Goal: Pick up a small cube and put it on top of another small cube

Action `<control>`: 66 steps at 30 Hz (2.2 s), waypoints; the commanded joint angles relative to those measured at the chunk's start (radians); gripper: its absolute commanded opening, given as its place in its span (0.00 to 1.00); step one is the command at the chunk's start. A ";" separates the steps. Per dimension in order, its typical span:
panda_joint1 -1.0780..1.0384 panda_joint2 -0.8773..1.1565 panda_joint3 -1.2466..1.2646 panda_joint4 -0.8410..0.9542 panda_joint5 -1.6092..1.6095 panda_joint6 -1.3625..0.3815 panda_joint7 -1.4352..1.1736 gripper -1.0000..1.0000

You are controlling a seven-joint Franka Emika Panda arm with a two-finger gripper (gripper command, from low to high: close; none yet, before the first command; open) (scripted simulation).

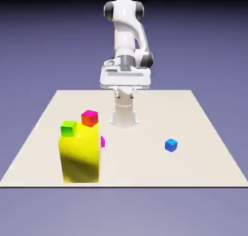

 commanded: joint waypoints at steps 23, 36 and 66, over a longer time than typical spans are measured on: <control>-0.215 0.813 0.567 0.210 0.747 -0.663 0.514 0.50; -0.195 0.872 0.569 0.215 0.765 -0.606 0.496 0.00; -0.118 0.222 -0.406 0.308 0.813 -0.534 1.481 0.00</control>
